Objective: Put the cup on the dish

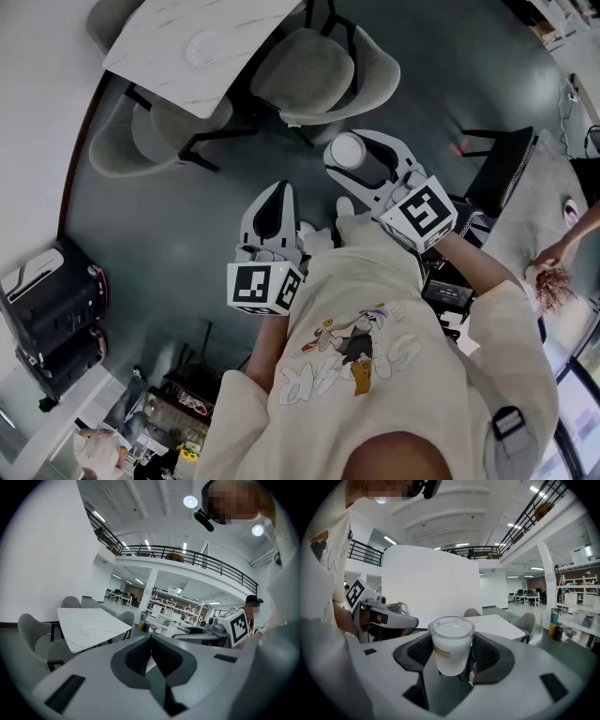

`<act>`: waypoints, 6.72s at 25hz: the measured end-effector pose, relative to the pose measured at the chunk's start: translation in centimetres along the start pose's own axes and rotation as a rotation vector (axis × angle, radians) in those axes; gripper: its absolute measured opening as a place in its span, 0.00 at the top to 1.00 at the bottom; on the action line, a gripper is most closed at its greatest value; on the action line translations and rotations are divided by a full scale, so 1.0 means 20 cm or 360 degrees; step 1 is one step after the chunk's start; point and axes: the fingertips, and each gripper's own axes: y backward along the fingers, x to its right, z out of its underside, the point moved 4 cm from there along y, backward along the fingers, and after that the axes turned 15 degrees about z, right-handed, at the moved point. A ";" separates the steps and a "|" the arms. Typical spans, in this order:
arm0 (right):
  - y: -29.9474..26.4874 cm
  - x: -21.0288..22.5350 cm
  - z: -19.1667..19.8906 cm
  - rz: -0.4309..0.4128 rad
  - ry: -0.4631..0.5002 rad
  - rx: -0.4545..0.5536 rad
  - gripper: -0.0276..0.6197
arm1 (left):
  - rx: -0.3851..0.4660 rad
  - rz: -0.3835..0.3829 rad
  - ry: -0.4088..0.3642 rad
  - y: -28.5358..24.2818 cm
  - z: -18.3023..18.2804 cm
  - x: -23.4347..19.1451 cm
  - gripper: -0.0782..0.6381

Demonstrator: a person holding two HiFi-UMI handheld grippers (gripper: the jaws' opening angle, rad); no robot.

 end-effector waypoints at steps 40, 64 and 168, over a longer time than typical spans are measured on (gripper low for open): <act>0.03 0.11 0.08 0.0012 -0.0094 -0.0075 0.55 | -0.0004 -0.0282 0.0109 0.11 0.18 -0.04 0.89; -0.96 -0.12 -0.28 0.0122 -0.0021 -0.0091 0.55 | 0.0012 -0.0170 0.0079 0.17 -0.30 -1.08 0.89; -2.91 0.33 0.20 0.0128 0.0024 -0.0155 0.55 | -0.0155 -0.0024 -0.0207 -0.94 -0.42 -2.68 0.89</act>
